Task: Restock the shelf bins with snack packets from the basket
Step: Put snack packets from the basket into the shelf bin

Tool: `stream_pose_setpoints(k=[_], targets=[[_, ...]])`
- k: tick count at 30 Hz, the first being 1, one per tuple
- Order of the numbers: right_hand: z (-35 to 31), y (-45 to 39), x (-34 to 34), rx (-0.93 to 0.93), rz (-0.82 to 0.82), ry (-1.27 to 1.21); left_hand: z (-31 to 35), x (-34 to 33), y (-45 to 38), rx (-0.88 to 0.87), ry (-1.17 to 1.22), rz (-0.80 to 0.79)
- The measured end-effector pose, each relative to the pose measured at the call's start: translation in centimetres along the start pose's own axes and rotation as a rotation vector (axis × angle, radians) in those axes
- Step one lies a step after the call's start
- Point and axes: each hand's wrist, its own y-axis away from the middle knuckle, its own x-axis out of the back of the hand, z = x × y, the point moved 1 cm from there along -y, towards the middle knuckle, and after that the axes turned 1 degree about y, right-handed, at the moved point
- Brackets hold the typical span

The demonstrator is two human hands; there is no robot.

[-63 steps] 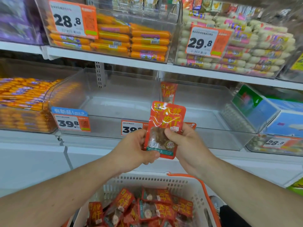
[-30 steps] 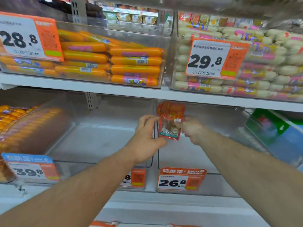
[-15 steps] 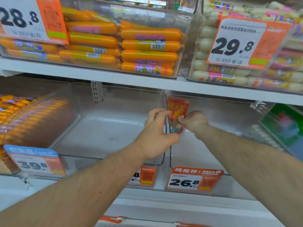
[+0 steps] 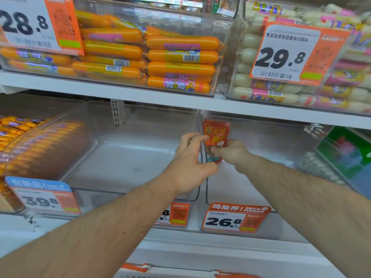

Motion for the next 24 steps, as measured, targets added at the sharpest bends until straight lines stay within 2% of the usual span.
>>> stream_pose_setpoints(k=[8,11,12,14,16,17,19,21,24], targets=[[-0.5,1.0,1.1,-0.028,0.012,0.058,-0.2,0.0,-0.2,-0.004,-0.011,0.004],[-1.4,3.2,2.4,0.031,0.016,0.206,0.1,0.2,0.3,-0.019,-0.051,0.033],[-1.9,4.3,2.8,0.05,0.024,0.26,0.5,0.3,0.5,-0.021,-0.093,0.05],[-2.7,6.5,3.7,0.091,0.079,0.31,1.5,0.7,1.1,-0.05,-0.321,0.125],[-3.7,9.5,4.5,0.195,0.181,0.341,3.2,1.0,2.2,-0.141,-0.565,0.244],[-4.1,11.1,4.8,0.279,0.256,0.38,4.1,1.1,3.2,-0.203,-0.588,0.293],[-4.5,15.0,5.1,0.503,0.425,0.411,5.7,1.4,6.0,-0.269,-0.489,0.317],[-4.0,18.8,4.9,0.749,0.537,0.336,5.9,1.7,9.3,-0.223,-0.39,0.197],[-0.7,22.9,2.9,0.953,0.47,0.312,4.0,1.5,14.3,-0.084,-0.483,-0.187]])
